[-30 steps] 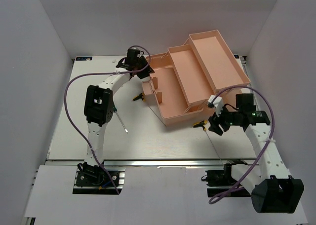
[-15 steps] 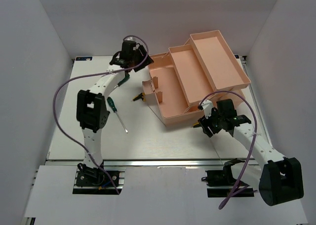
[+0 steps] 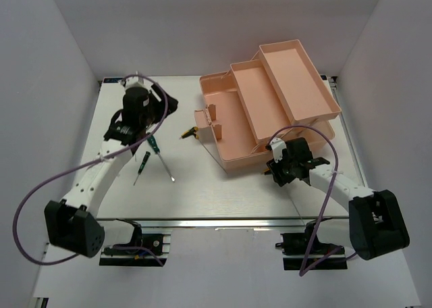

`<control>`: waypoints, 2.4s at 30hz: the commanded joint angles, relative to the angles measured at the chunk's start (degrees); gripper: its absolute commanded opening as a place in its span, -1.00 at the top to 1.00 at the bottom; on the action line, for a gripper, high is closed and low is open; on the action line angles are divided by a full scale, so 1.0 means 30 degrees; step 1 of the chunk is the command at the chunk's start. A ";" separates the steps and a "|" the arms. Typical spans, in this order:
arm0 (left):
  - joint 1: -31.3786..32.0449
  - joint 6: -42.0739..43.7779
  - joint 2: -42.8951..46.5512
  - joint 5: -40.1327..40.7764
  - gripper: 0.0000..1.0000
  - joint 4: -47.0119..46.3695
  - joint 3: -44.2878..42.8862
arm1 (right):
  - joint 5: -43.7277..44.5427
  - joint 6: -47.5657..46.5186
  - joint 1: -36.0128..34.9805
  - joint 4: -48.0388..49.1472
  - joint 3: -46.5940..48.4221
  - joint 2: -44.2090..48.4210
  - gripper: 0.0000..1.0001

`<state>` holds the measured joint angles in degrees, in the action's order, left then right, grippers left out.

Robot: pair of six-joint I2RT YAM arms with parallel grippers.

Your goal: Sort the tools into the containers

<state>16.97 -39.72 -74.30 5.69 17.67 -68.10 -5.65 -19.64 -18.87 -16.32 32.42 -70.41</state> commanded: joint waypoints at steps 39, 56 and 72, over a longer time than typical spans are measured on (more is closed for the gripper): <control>-0.0003 -0.4189 -0.0688 -0.0754 -0.47 0.0349 0.5591 | -0.1753 0.6399 -0.2237 0.0106 1.9856 -0.5409 1.00; 0.0670 -0.4161 -0.6255 -0.0551 -0.45 0.1345 0.1725 | 0.2822 0.2475 -0.0476 -0.2379 3.0619 -1.5845 1.00; 0.1843 -0.6621 -1.2672 0.0417 -0.42 0.3485 -0.3170 | -0.2949 0.3439 0.0753 0.0246 2.2304 -0.8674 -0.37</control>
<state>22.52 -57.56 -111.50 5.63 26.76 -75.33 -8.16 -10.87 -18.31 -22.04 102.72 -104.25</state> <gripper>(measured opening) 0.713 0.684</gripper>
